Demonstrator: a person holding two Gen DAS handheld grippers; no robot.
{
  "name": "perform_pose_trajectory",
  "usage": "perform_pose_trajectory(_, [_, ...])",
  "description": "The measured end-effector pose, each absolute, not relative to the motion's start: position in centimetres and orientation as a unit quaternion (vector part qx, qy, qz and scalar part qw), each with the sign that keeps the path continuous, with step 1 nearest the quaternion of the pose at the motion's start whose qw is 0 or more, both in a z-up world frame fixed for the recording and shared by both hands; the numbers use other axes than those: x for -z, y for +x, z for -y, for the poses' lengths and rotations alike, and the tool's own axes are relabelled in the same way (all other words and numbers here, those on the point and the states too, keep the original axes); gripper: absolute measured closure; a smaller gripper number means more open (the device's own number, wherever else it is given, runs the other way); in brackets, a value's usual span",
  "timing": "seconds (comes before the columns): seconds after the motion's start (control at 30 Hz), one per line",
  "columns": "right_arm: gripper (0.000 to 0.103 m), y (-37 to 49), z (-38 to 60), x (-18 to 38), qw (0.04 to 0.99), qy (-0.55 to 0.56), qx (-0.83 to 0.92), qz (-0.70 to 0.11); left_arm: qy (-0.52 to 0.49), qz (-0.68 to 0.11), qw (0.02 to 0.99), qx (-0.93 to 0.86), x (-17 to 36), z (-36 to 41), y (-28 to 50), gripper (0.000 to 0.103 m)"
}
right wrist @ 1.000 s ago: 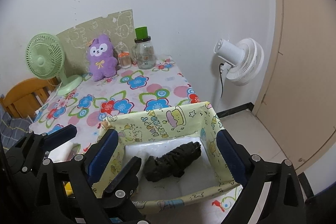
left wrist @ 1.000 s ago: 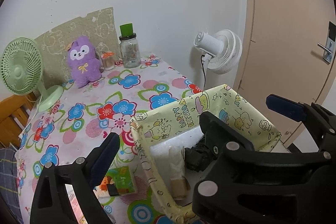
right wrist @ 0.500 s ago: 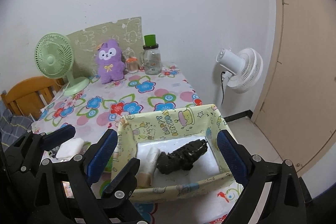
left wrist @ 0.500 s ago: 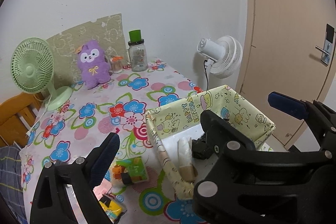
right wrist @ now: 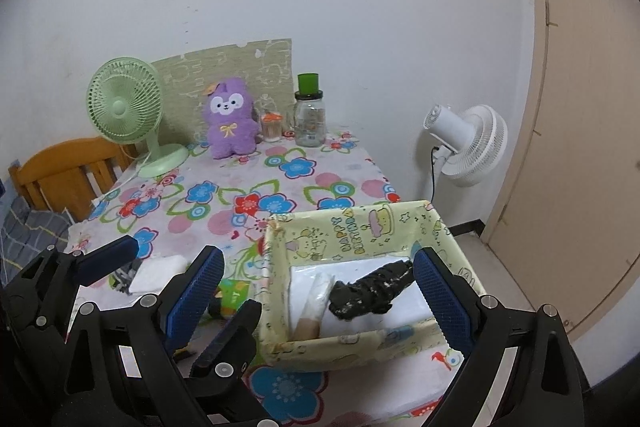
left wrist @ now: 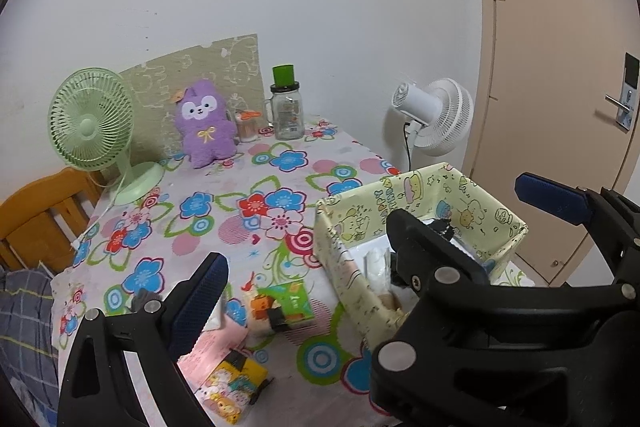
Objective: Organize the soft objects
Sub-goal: 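Open both tools and withdraw them up out of the box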
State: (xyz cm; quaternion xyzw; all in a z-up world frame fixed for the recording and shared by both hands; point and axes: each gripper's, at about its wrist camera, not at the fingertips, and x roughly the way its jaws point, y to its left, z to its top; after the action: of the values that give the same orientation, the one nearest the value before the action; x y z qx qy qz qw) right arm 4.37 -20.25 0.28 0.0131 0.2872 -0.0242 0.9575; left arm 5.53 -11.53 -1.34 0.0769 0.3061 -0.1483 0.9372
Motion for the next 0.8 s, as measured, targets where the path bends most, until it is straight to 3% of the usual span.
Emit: perform_pose_trajectory(0.8, [0.006,3.8,13.5,1.2,0.955,-0.006,-0.016,-0.297,0.071,-0.31,0.941,0.113,2.8,4.9,4.0,0.005])
